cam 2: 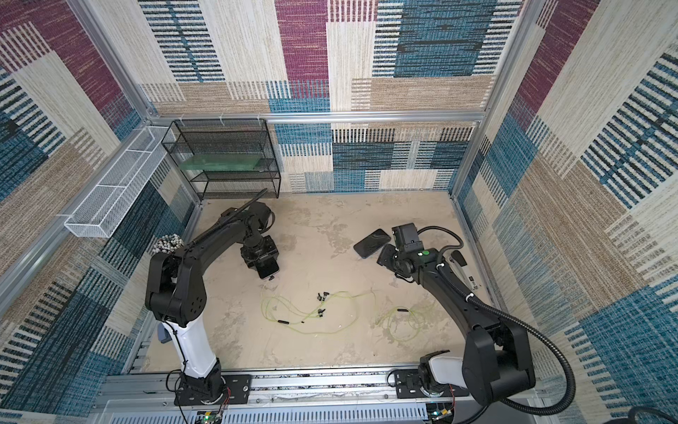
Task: Plug wired earphones into phones
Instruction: Place the phone at the center of the board, then pick up the wired earphone from the center of the board.
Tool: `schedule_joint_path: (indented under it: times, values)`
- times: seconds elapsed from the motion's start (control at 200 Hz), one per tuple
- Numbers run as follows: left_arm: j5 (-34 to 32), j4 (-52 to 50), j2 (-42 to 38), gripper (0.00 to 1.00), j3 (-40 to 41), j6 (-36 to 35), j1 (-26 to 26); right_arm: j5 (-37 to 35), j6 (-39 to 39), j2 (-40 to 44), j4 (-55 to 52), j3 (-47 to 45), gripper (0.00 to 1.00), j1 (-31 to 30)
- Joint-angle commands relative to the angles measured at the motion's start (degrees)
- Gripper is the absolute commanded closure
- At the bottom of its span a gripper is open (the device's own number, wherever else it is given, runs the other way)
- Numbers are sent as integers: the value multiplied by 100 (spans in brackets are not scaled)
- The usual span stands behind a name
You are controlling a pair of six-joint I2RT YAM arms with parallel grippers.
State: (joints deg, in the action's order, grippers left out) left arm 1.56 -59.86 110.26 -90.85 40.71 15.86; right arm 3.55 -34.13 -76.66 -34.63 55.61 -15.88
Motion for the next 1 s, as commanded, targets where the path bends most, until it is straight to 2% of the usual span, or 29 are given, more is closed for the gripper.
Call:
schedule_joint_path:
  times: [0.0,0.07,0.165,0.27,0.331,0.421,0.596,0.786,0.906,0.997]
  values:
    - [-255,-624,66,98,-349,-1079,-47,255,1515,-513,-633,513,45,-339]
    - [-488,-831,-12,98,-455,-1325,-144,-152,2197,-970,-1156,959,47,-711]
    - [-525,-786,-127,99,-276,-1471,-444,-468,2812,-1551,-1312,1501,49,-1067]
    - [-139,-685,-215,100,-51,-1620,-733,-92,3575,-2183,-1064,1995,54,-1388]
    - [-161,-579,-329,100,80,-1645,-809,37,3892,-2546,-1181,2291,60,-1593]
    - [-267,-477,-291,100,42,-1718,-927,259,4173,-2978,-1358,2492,60,-1860]
    - [-422,-492,307,100,-333,-1874,-1120,232,4296,-3331,-1648,2459,54,-2024]
    - [13,-310,803,92,-396,-1957,-1120,62,4055,-3261,-2083,2168,47,-1972]
    - [163,-234,1000,84,-407,-2000,-1120,152,3836,-3130,-2246,1927,43,-2008]
    - [266,-183,1068,70,-377,-2083,-1120,289,3719,-3003,-2232,1666,41,-2009]
